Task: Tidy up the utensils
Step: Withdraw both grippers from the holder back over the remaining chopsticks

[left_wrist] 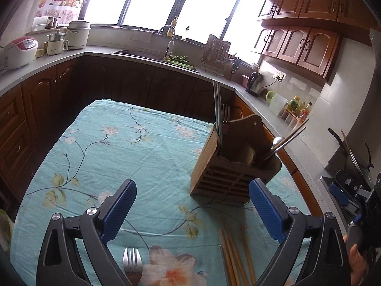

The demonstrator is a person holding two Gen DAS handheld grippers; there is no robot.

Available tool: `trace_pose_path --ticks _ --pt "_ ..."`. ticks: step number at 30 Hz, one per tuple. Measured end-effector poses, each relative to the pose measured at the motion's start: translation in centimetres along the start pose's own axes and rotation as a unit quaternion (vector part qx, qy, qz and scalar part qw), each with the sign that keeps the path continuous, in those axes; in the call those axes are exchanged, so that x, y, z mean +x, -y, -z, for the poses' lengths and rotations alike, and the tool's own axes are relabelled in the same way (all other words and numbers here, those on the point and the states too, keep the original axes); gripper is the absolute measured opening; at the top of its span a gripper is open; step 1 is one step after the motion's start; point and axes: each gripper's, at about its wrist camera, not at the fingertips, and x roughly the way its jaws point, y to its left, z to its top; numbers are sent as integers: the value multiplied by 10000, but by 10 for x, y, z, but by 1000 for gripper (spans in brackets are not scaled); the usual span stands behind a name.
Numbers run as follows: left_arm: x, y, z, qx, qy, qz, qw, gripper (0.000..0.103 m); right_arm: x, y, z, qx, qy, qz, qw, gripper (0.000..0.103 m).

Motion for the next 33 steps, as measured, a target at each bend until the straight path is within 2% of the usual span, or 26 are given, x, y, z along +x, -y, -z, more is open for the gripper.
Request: trace_pose_path --ticks 11,20,27,33 --pt "-45 9 38 118 -427 -102 9990 98 -23 3 54 -59 -601 155 9981 100" --pt "-56 5 61 116 -864 -296 9958 98 -27 1 94 -263 -1091 261 9933 100" --pt "-46 11 70 242 -1155 -429 9921 98 -21 10 111 -71 -1359 310 9902 99" --pt "-18 39 71 705 -1431 -413 9863 98 -22 19 109 35 -1293 393 9908 99"
